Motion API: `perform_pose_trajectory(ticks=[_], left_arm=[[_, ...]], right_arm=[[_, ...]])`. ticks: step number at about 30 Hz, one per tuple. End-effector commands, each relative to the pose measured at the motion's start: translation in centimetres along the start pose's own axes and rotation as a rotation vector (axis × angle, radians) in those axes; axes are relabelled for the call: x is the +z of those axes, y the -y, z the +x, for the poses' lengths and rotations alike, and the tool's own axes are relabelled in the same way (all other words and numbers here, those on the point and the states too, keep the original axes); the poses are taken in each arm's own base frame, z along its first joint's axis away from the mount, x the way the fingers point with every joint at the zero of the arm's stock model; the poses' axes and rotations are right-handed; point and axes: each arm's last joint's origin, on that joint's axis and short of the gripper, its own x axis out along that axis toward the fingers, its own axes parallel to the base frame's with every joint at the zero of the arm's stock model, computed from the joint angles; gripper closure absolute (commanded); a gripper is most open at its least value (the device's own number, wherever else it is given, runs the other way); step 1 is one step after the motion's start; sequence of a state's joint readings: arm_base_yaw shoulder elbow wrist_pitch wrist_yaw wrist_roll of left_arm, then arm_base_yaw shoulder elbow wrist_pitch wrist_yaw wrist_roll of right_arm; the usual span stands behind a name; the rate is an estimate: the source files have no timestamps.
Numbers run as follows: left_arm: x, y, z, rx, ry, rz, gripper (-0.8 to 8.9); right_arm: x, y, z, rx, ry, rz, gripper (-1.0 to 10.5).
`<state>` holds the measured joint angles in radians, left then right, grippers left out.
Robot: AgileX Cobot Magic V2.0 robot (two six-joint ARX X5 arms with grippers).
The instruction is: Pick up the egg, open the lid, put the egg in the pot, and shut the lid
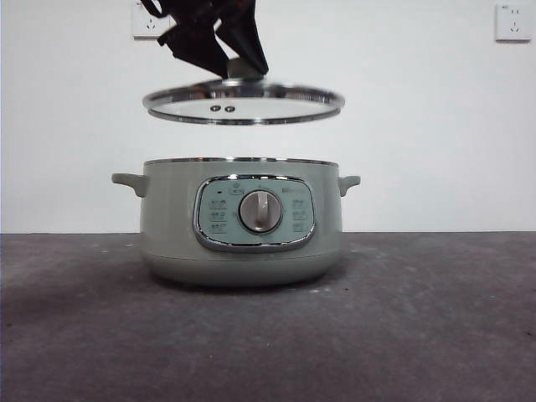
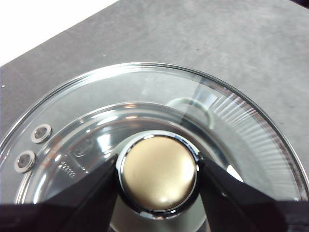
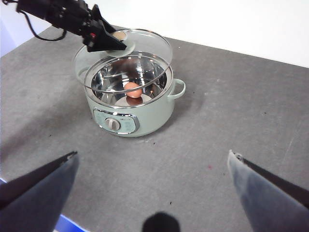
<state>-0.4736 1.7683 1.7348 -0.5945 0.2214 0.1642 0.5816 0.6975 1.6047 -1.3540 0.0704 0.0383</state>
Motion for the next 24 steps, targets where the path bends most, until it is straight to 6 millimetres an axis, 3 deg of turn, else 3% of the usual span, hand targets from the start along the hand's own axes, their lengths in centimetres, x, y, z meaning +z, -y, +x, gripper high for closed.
perform_pose_trajectory(ticks=[1,13,24], left_arm=[[0.3,-0.2,0.7,0.017,0.026,0.011,8.22],[-1.0,-0.7,3.9,0.008,-0.028,-0.001,8.22],[-2.2,-0.8,5.2,-0.005,-0.106,-0.018,8.22]], right_arm=[[-0.6,0.0,-0.3,0.000,-0.019,0.019,3.8],[-0.7,0.1,-0.2,-0.021,-0.021,0.018,3.8],[-0.7,0.1,-0.2,-0.035,-0.021,0.015,3.8]])
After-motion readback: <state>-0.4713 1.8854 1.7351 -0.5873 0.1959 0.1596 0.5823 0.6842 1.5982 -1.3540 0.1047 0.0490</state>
